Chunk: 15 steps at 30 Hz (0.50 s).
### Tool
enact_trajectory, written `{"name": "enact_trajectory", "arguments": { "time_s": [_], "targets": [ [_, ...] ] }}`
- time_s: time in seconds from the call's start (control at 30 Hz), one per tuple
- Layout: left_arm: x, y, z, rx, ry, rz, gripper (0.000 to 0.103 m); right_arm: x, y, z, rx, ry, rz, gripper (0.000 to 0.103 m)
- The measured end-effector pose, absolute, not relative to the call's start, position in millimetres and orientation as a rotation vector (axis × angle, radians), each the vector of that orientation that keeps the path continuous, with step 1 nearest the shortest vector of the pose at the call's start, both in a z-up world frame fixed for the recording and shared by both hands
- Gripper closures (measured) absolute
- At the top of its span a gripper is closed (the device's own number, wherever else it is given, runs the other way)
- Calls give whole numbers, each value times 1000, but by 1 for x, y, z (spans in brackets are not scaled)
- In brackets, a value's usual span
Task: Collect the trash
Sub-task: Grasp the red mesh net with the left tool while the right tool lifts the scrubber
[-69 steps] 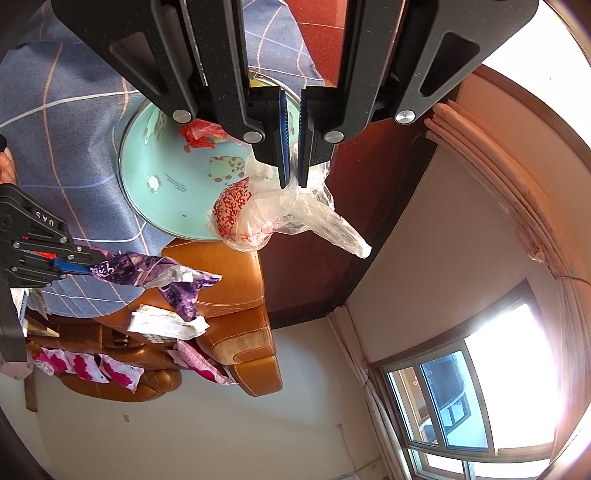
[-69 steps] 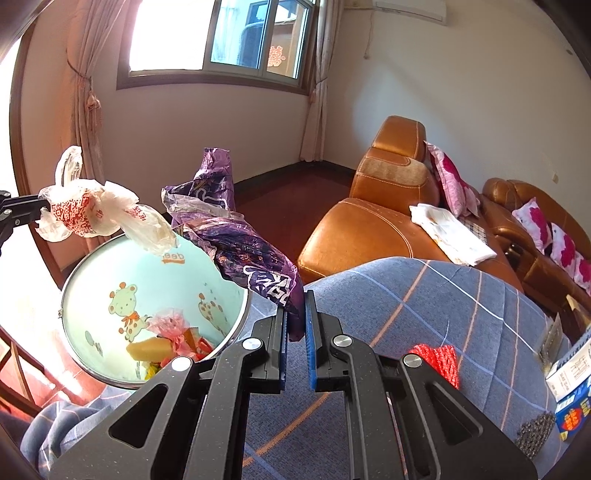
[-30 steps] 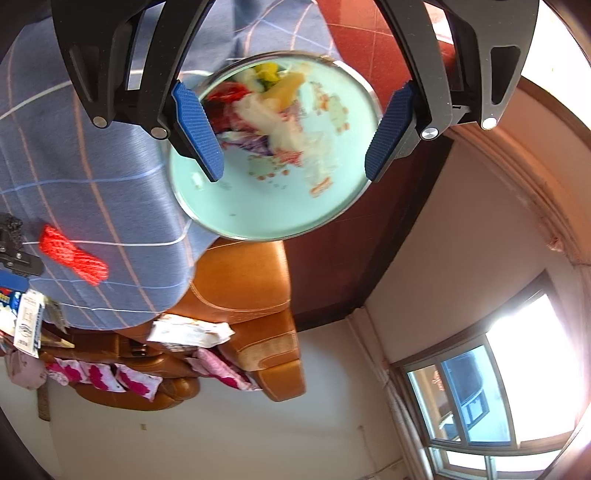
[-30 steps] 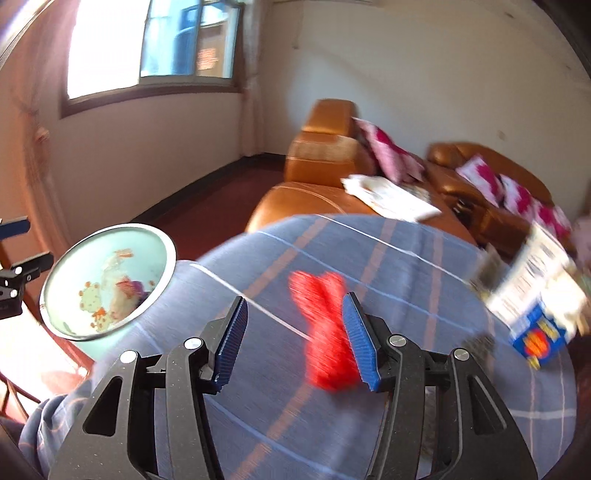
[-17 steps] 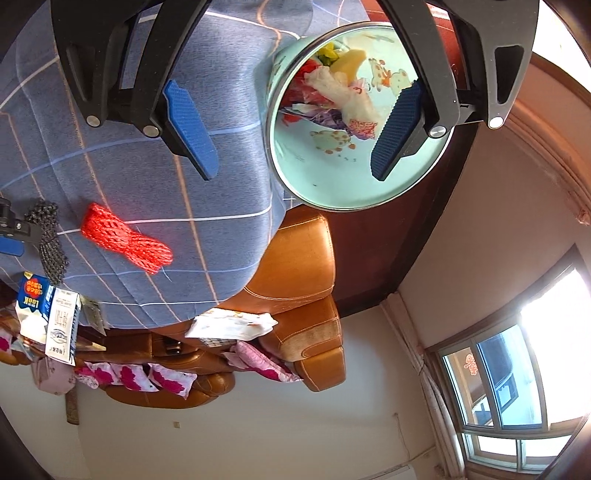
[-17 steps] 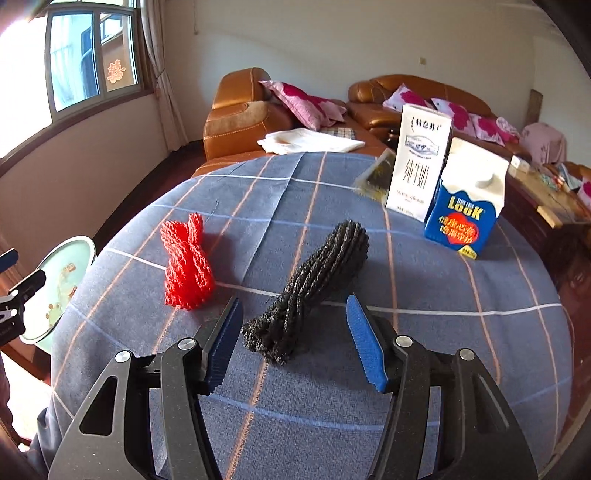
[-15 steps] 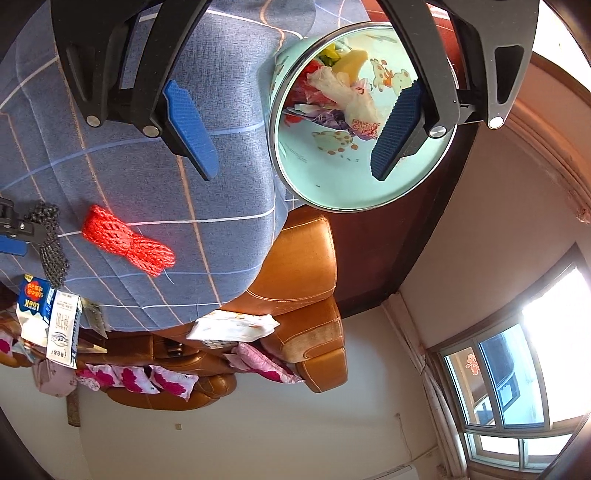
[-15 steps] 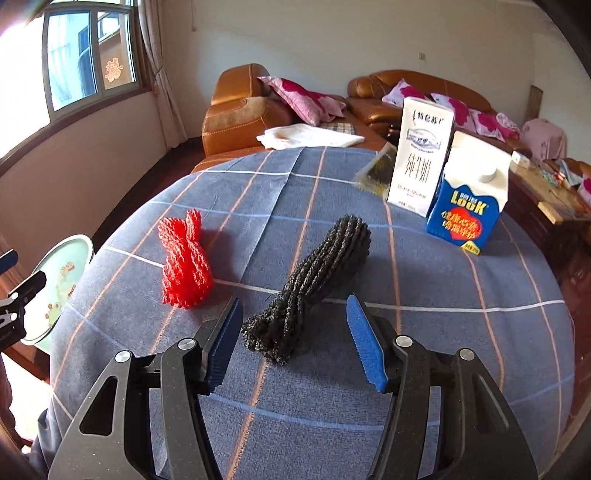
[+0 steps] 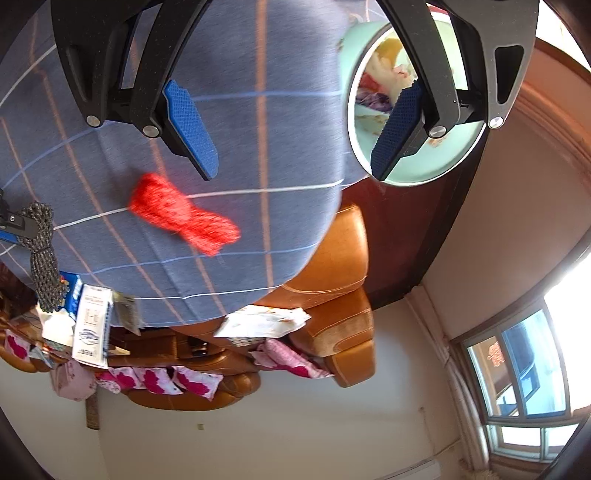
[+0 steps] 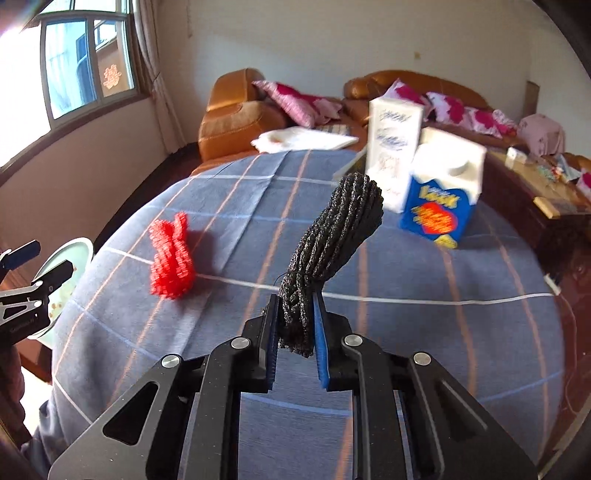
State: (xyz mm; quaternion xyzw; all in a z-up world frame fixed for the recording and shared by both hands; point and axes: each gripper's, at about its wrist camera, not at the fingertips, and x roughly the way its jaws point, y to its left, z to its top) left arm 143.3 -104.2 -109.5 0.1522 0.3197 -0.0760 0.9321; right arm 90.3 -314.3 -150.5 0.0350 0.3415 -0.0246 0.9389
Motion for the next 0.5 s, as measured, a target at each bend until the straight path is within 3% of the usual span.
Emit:
{"name": "enact_trajectory", "arguments": {
  "time_s": [0.5],
  "targets": [
    [178, -189, -144, 319, 796, -192, 20, 63, -363, -150, 101, 632, -116, 85]
  ]
}}
